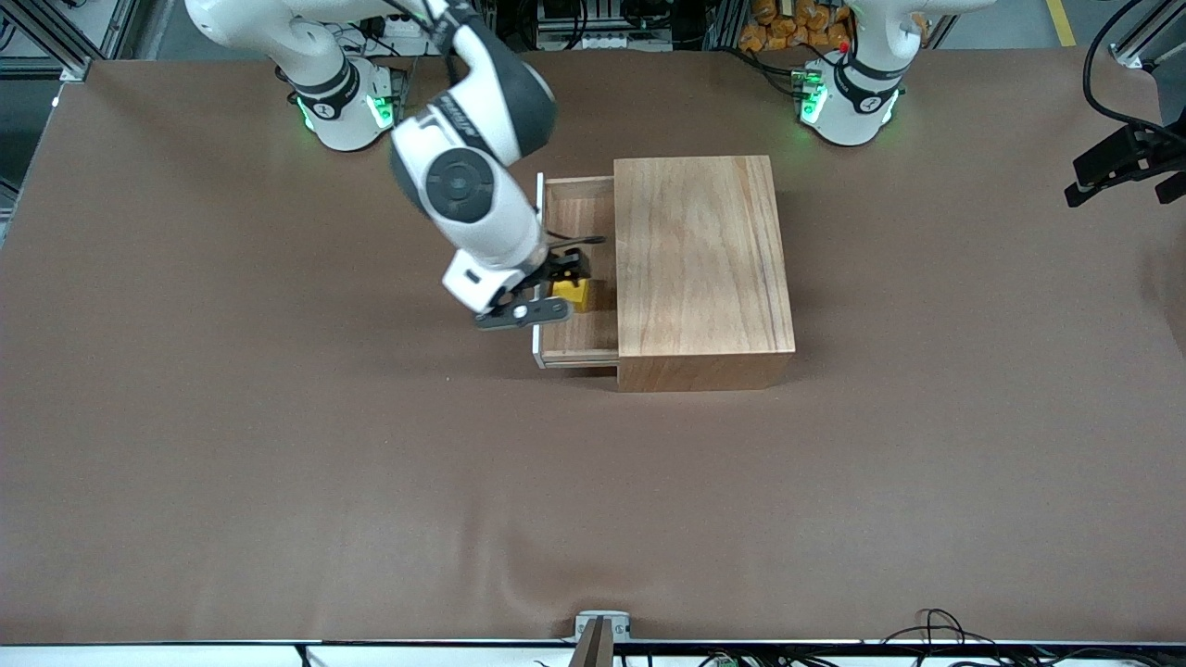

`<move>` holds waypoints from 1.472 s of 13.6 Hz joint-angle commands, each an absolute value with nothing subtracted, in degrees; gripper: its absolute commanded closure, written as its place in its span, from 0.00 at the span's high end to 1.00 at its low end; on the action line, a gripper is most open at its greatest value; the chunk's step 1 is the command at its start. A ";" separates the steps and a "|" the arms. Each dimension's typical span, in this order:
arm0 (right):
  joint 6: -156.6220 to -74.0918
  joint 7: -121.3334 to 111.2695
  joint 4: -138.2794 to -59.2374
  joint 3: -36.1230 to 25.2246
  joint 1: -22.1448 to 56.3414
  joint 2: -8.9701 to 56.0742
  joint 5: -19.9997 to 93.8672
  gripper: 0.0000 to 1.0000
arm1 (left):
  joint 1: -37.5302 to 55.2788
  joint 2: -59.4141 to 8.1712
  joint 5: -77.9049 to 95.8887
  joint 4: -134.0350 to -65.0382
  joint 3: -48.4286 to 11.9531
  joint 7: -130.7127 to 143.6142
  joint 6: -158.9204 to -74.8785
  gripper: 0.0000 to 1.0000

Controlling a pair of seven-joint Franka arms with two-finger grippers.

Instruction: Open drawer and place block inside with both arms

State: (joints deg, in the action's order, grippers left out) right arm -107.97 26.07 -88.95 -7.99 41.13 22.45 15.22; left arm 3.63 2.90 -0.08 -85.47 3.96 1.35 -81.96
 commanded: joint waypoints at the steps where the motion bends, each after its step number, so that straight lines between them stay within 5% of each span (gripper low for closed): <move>1: -103.11 20.59 -89.91 -7.38 33.52 17.77 13.28 1.00 | 3.78 3.08 0.53 -84.82 4.04 0.61 -81.83 1.00; 9: -90.37 2.66 -90.00 -7.12 11.98 6.08 7.74 1.00 | 3.96 3.16 0.44 -84.81 3.87 0.53 -81.39 1.00; 20: -83.32 -5.62 -89.91 -4.39 1.58 -1.67 1.32 1.00 | 4.04 3.08 0.44 -84.90 3.52 0.62 -81.30 1.00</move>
State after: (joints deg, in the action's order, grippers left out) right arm -83.96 -5.06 -88.77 -5.90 2.58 -0.07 3.02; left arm 3.99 2.90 -0.08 -85.42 3.53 1.35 -81.91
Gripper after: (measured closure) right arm 0.000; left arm 0.000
